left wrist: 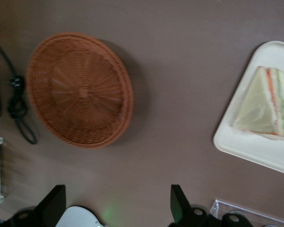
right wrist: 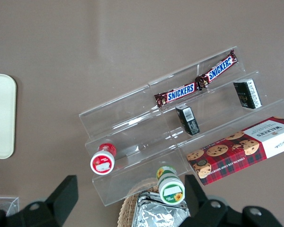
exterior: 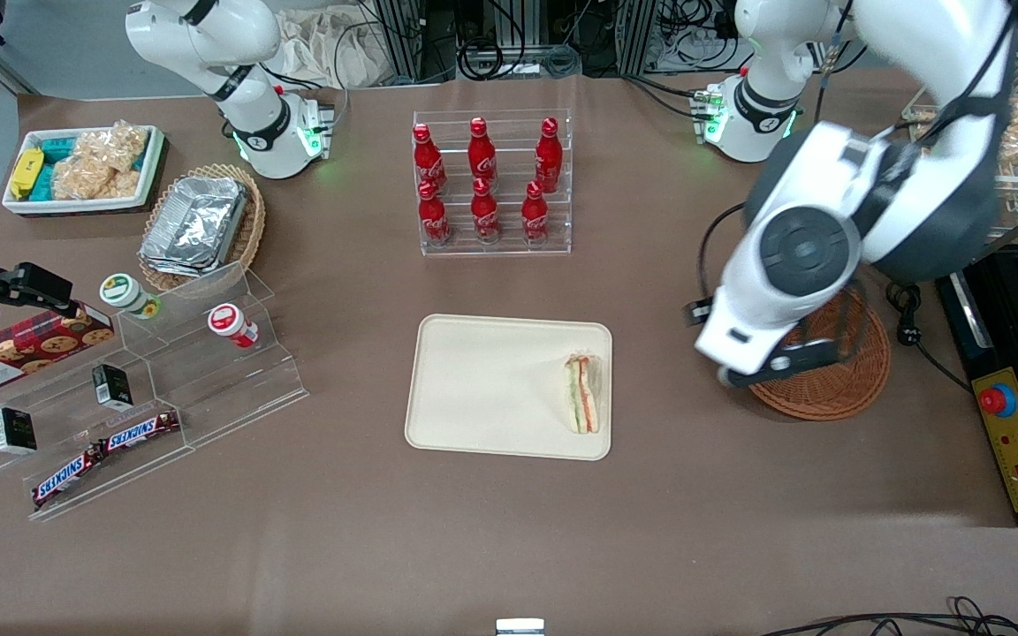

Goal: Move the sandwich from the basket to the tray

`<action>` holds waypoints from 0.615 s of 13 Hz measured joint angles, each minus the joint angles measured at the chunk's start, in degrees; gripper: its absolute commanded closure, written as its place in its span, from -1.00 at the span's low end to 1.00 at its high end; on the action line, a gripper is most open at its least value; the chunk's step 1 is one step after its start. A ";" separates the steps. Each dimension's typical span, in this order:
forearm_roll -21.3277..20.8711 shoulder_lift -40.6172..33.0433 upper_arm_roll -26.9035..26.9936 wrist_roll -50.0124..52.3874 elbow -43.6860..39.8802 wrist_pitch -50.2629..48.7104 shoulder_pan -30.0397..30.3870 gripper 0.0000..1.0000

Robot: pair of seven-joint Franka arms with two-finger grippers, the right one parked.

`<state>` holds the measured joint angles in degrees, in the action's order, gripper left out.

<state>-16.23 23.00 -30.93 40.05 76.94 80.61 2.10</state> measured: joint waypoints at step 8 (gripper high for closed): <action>4.17 -5.36 0.88 -23.30 1.29 -0.96 12.93 -0.98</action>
<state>-12.07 17.64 -30.05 16.75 78.23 79.64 15.02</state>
